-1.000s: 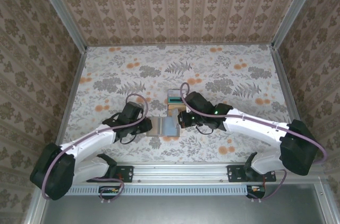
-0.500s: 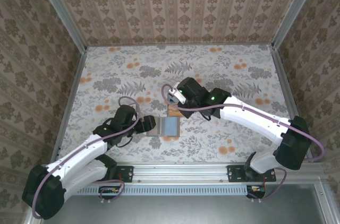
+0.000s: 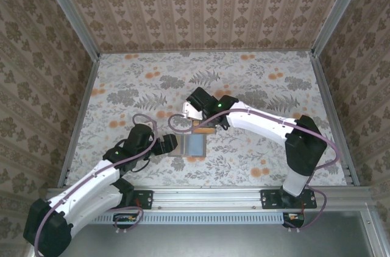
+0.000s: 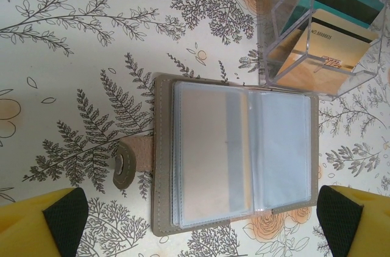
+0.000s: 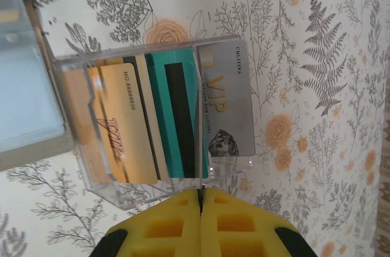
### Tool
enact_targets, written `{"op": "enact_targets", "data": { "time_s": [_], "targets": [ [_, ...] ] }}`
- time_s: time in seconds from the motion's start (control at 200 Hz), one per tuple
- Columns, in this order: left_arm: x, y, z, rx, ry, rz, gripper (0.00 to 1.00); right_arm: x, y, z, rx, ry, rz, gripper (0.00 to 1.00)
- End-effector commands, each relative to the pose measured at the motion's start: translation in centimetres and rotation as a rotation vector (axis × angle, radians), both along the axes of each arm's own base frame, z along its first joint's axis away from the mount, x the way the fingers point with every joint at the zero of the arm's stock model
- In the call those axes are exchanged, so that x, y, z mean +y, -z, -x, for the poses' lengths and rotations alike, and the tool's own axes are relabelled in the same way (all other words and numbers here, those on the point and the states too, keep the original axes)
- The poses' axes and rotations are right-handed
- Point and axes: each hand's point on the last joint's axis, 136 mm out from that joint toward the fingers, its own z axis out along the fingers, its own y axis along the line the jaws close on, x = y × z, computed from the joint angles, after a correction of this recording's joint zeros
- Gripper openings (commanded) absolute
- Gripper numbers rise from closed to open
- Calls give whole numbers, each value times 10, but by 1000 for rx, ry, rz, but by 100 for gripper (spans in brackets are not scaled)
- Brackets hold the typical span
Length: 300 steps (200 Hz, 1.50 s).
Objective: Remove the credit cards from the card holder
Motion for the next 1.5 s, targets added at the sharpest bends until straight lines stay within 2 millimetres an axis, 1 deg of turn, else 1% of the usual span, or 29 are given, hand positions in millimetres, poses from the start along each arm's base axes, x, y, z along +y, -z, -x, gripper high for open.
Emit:
{"op": "enact_targets", "data": {
  "time_s": [0.0, 0.195, 0.475, 0.65, 0.735, 0.78, 0.84, 0.87, 0.91, 1.02, 1.04, 1.105, 1.125, 1.205, 1.245, 1.29, 1.4, 1.495],
  "targets": [
    [3, 4, 2, -2, -1, -14, 100, 5, -17, -25, -84, -27, 37, 0],
    [5, 7, 4, 4, -2, -22, 100, 4, -3, -35, -63, -14, 54, 0],
    [7, 8, 4, 5, 1, -28, 100, 2, 20, -36, -7, -11, 80, 0],
    [8, 8, 4, 8, -2, -29, 100, 1, 28, -36, 9, -3, 89, 0],
    [7, 8, 4, 9, -1, -27, 100, 1, 26, -41, -10, 11, 92, 0],
    [8, 9, 5, 11, 0, -29, 100, 1, 24, -45, -24, 21, 91, 6],
    [8, 9, 4, 11, -2, -28, 100, 0, 20, -52, -50, 43, 89, 8],
    [7, 8, 4, 10, -1, -26, 100, -1, 18, -56, -63, 56, 88, 11],
    [8, 8, 4, 9, -3, -27, 100, -2, 17, -62, -81, 72, 87, 19],
    [8, 8, 4, 10, -3, -27, 100, -8, 13, -74, -124, 121, 99, 21],
    [8, 8, 4, 11, -1, -27, 100, -6, 9, -79, -145, 132, 79, 21],
    [8, 8, 4, 12, -1, -26, 100, -6, 8, -81, -150, 141, 69, 22],
    [8, 8, 4, 12, -2, -27, 100, -6, 5, -82, -157, 145, 60, 23],
    [8, 8, 4, 12, 2, -25, 100, -5, -1, -81, -166, 166, 24, 24],
    [7, 8, 4, 13, 1, -23, 100, -5, -6, -80, -170, 185, -7, 26],
    [7, 7, 4, 13, 2, -22, 100, -5, -11, -76, -162, 203, -46, 27],
    [6, 5, 4, 10, 9, -15, 100, -6, -21, -65, -154, 245, -150, 27],
    [0, 2, 5, 7, 33, 7, 97, -5, -28, -44, -110, 289, -265, 27]
  ]
}}
